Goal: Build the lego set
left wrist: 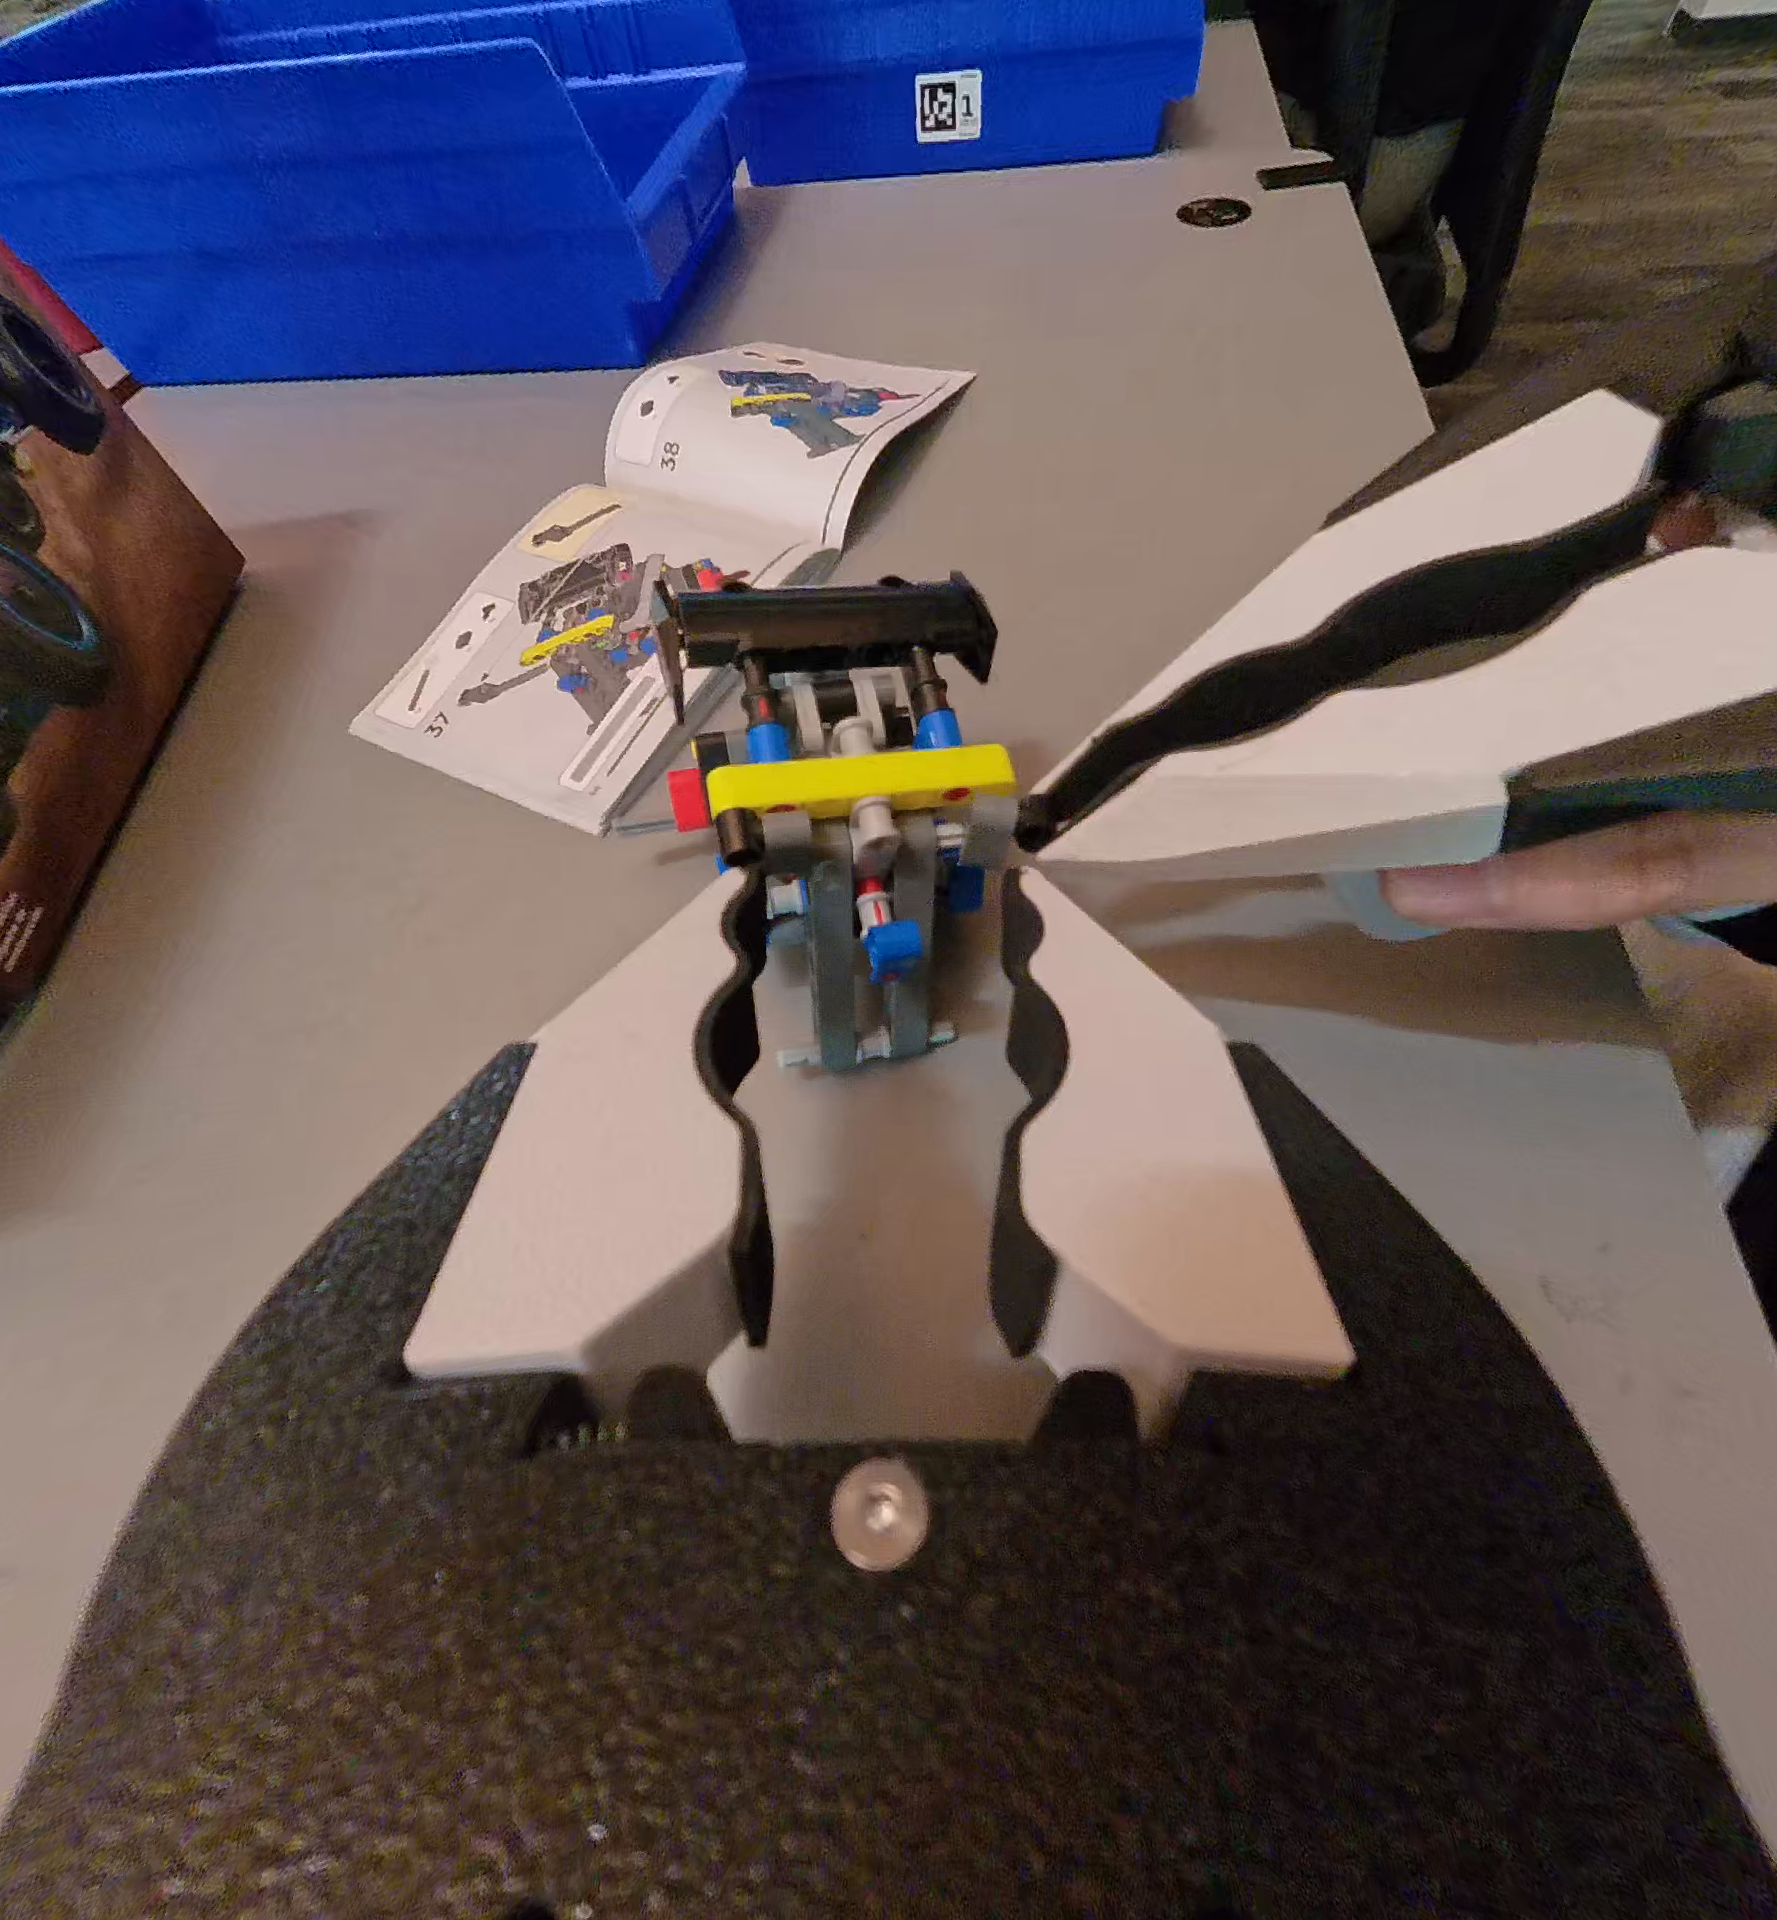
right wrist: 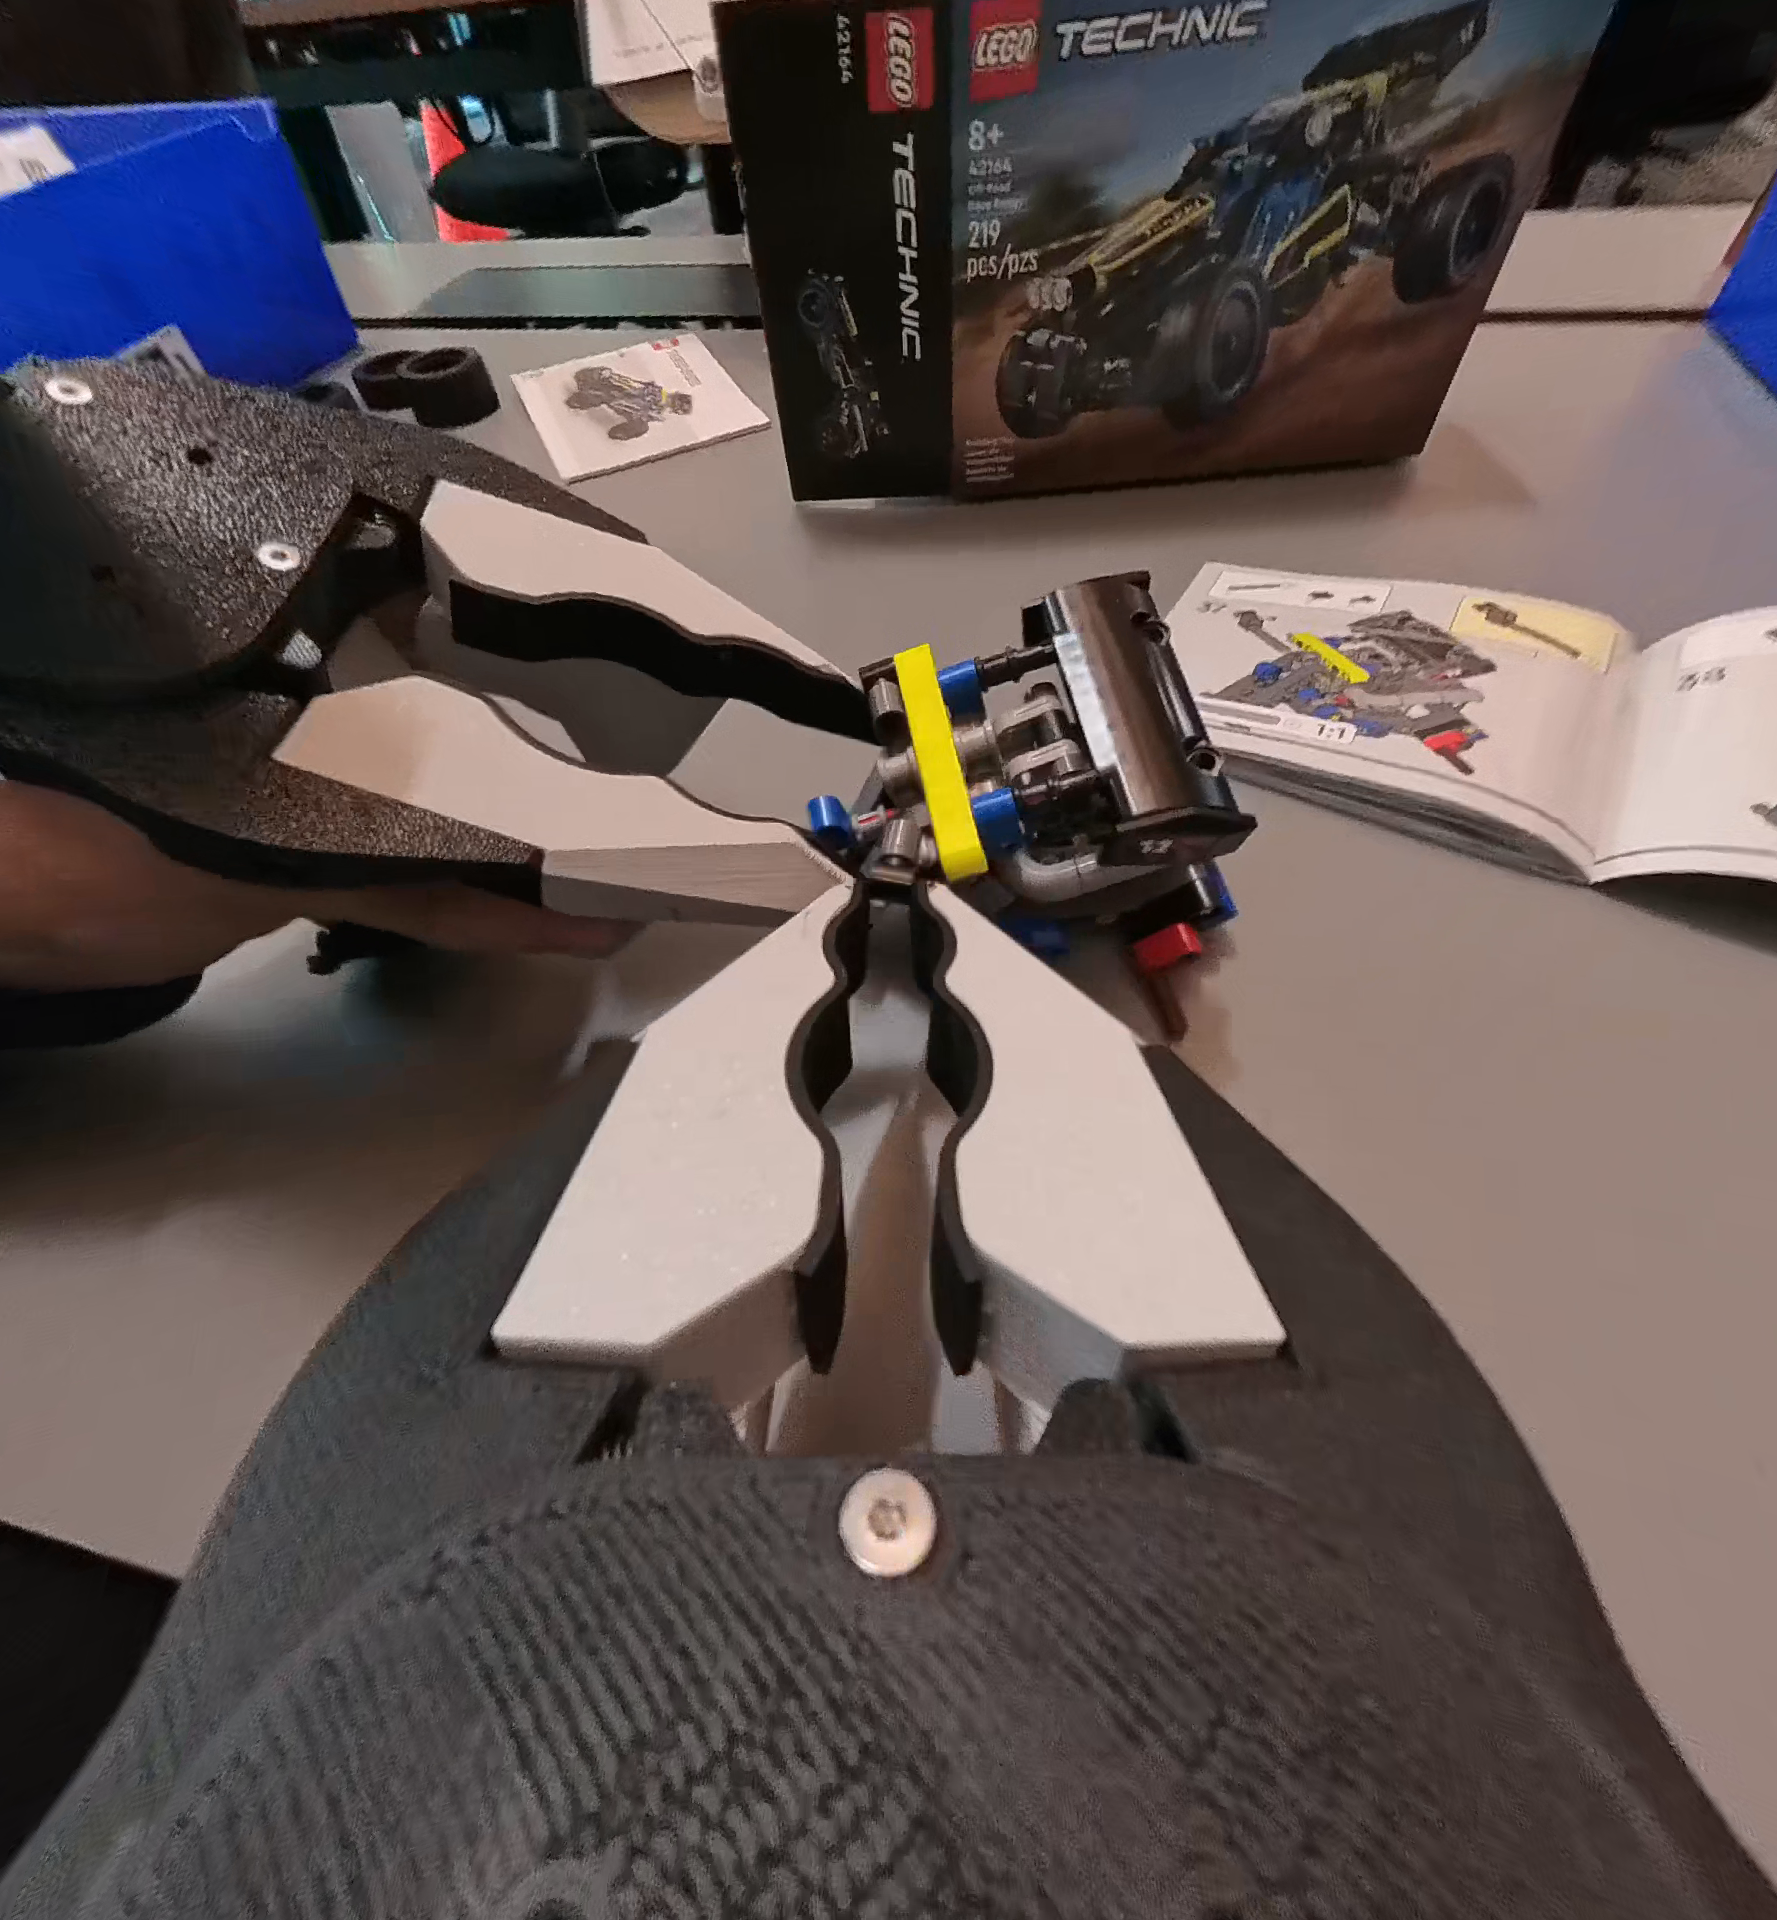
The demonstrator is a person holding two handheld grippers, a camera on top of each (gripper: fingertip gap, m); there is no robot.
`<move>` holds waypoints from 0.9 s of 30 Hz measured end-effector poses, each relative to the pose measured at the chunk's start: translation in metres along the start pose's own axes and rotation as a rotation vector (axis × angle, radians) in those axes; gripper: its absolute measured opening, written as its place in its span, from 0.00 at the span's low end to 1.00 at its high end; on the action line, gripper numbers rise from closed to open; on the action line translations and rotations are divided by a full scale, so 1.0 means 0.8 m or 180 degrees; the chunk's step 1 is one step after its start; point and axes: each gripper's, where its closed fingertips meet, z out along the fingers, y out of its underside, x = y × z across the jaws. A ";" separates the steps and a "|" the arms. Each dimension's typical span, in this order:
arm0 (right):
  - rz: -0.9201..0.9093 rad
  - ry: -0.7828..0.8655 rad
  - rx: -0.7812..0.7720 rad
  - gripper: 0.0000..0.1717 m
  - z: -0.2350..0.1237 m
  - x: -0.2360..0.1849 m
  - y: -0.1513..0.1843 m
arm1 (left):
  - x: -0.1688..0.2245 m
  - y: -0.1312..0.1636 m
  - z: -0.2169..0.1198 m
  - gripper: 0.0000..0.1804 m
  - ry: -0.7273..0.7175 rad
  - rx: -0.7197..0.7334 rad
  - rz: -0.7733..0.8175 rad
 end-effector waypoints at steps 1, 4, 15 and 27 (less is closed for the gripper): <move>0.0062 -0.0023 0.0005 0.03 -0.001 0.002 0.000 | 0.001 0.002 0.002 0.24 -0.0003 -0.0037 0.0017; 0.0090 -0.0026 -0.0074 0.03 -0.002 0.009 0.007 | 0.000 0.003 0.007 0.24 -0.0049 -0.0100 0.0051; -0.0873 -0.0072 -0.0004 0.03 -0.008 0.022 0.004 | -0.015 -0.030 -0.029 0.26 -0.0388 0.0262 0.1032; -0.1866 -0.0699 0.0034 0.03 -0.020 0.017 0.001 | 0.037 -0.038 0.005 0.18 0.1075 -0.0015 0.2624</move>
